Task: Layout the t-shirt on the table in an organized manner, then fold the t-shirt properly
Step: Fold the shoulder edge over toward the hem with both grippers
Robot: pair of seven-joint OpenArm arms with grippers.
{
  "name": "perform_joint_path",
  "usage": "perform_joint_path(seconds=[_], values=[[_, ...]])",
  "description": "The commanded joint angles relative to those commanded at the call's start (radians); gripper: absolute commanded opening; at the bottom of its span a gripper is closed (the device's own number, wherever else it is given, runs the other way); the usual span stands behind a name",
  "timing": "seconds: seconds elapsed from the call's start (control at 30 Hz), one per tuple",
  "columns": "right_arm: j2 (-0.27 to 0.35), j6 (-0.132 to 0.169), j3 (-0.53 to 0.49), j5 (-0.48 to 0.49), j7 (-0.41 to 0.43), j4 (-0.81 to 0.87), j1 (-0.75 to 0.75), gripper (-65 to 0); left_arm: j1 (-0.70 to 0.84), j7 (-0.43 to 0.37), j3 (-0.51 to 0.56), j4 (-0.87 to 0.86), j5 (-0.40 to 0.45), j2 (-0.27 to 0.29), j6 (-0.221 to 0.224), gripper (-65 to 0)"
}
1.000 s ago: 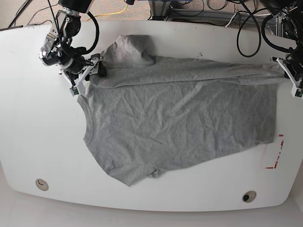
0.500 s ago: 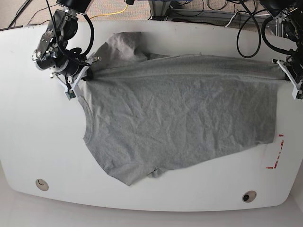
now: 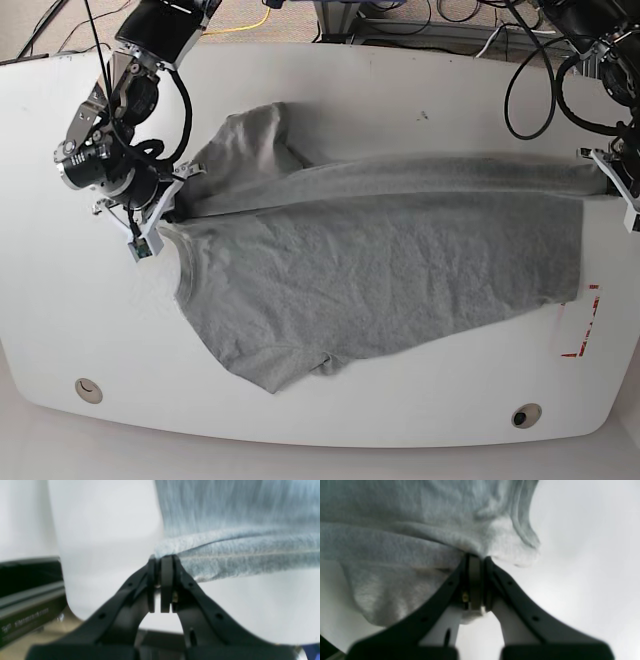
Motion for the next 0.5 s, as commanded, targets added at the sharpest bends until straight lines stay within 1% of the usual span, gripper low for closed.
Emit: perform_joint_path(seconds=[0.17,0.37,0.5], values=[[0.003,0.000,0.000,0.000,0.020,-0.081,0.040,-63.4,-0.057,0.000,0.002,-0.012,0.000,0.000,0.000,-64.6],[0.005,0.000,-0.002,0.000,0.048,-0.175,0.089,-63.3,-0.130,0.000,0.023,-0.121,0.000,-0.003,0.000,-64.6],[0.006,0.000,-0.002,-0.002,0.049,-0.213,0.135,-63.3,-0.155,-0.047,0.032,-0.203,0.000,-0.003,0.000,-64.6]])
